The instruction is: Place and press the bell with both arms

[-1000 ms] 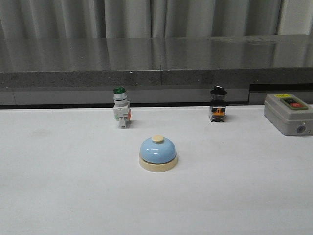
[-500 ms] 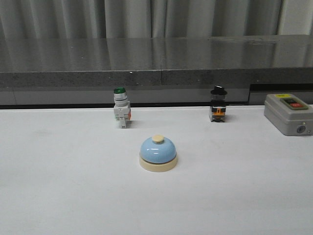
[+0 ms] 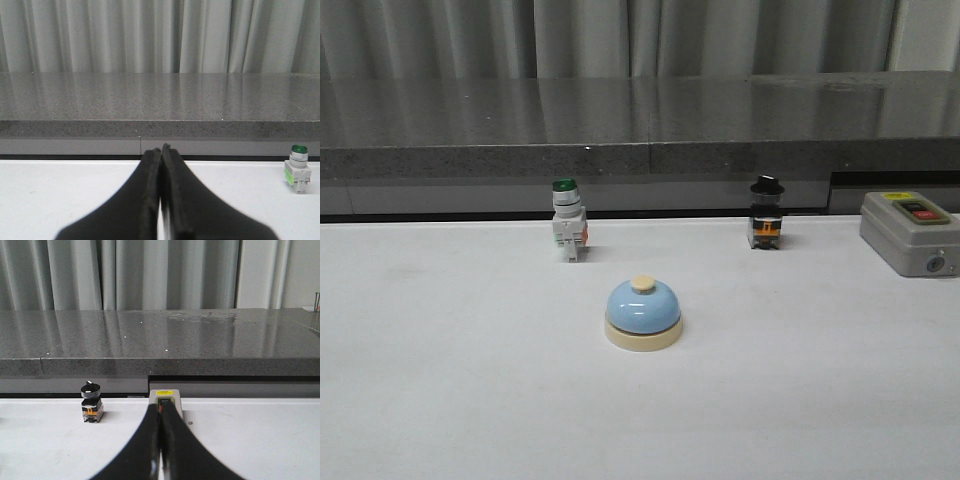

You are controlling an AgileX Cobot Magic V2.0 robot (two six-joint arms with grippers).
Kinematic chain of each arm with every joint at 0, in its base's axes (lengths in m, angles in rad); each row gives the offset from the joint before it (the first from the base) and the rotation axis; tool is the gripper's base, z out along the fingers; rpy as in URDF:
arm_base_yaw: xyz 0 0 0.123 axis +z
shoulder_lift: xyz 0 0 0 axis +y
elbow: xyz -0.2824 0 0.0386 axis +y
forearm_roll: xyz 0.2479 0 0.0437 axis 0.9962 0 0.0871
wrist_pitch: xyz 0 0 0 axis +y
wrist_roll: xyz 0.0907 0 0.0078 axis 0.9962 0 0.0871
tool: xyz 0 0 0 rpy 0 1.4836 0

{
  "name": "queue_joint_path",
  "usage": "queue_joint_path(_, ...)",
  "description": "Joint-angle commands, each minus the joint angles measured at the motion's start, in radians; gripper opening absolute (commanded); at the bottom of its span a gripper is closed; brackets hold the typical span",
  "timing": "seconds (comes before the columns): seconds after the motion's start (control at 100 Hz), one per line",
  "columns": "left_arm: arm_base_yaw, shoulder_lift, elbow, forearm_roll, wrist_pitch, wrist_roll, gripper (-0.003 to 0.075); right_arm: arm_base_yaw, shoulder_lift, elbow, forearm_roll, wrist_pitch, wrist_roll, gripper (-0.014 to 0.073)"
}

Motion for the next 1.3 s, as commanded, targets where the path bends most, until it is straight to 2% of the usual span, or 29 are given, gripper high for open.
queue_joint_path(0.0,0.001,-0.031,0.009,-0.006,-0.083,-0.009,-0.002,-0.004,-0.018,-0.014,-0.007,-0.076,-0.001,-0.006)
queue_joint_path(0.36,0.001,-0.031,0.009,-0.006,-0.083,-0.009,-0.002,-0.004,-0.007,-0.024,-0.007,-0.062,-0.001,-0.006)
queue_joint_path(0.56,0.001,-0.031,0.009,-0.006,-0.083,-0.009,-0.002,-0.004,0.062,-0.111,-0.007,0.011,-0.001,-0.006)
queue_joint_path(1.06,0.001,-0.031,0.009,-0.006,-0.083,-0.009,-0.002,-0.004,0.475,-0.424,-0.014,0.066,-0.001,-0.006)
queue_joint_path(1.29,0.001,-0.031,0.009,-0.006,-0.083,-0.009,-0.002,0.004,0.701,-0.583,-0.014,0.172,-0.001,-0.006)
